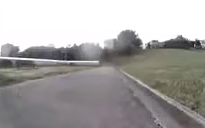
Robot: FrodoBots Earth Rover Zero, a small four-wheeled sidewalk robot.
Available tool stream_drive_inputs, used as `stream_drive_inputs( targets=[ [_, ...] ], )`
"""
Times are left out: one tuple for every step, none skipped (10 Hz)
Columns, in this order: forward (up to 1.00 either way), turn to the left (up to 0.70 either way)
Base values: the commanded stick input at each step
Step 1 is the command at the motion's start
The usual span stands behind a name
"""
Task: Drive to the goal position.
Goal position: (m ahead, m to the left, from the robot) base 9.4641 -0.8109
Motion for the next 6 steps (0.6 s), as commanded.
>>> stream_drive_inputs(
  targets=[
    [1.00,0.00],
    [1.00,0.00],
    [1.00,0.00],
    [1.00,0.00],
    [1.00,-0.02],
    [1.00,-0.06]
  ],
)
